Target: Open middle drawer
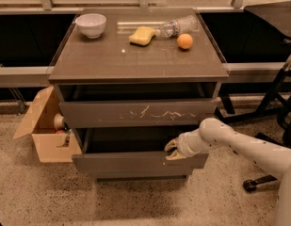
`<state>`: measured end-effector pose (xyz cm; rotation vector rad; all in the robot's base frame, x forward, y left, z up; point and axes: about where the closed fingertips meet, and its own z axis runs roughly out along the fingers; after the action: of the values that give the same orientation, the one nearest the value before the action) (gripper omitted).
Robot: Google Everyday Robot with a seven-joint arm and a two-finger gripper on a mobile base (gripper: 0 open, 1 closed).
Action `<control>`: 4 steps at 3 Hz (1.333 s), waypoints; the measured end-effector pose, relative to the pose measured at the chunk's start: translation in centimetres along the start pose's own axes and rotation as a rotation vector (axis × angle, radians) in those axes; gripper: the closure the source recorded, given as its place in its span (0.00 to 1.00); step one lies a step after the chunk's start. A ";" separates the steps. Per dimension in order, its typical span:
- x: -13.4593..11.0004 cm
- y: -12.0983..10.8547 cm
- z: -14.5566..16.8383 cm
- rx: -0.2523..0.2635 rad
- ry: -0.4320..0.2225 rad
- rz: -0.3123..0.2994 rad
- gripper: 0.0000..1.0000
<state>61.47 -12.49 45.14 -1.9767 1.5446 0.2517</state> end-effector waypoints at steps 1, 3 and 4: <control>0.0 0.0 0.0 0.000 0.000 0.000 0.27; 0.0 0.0 0.0 0.000 0.000 0.000 0.00; -0.9 2.0 0.7 -0.068 -0.014 0.028 0.00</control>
Offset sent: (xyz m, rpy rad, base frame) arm 0.0000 0.0000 0.0000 0.0000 0.0000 0.0000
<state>59.51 -11.63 44.36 -2.0023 1.5750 0.3337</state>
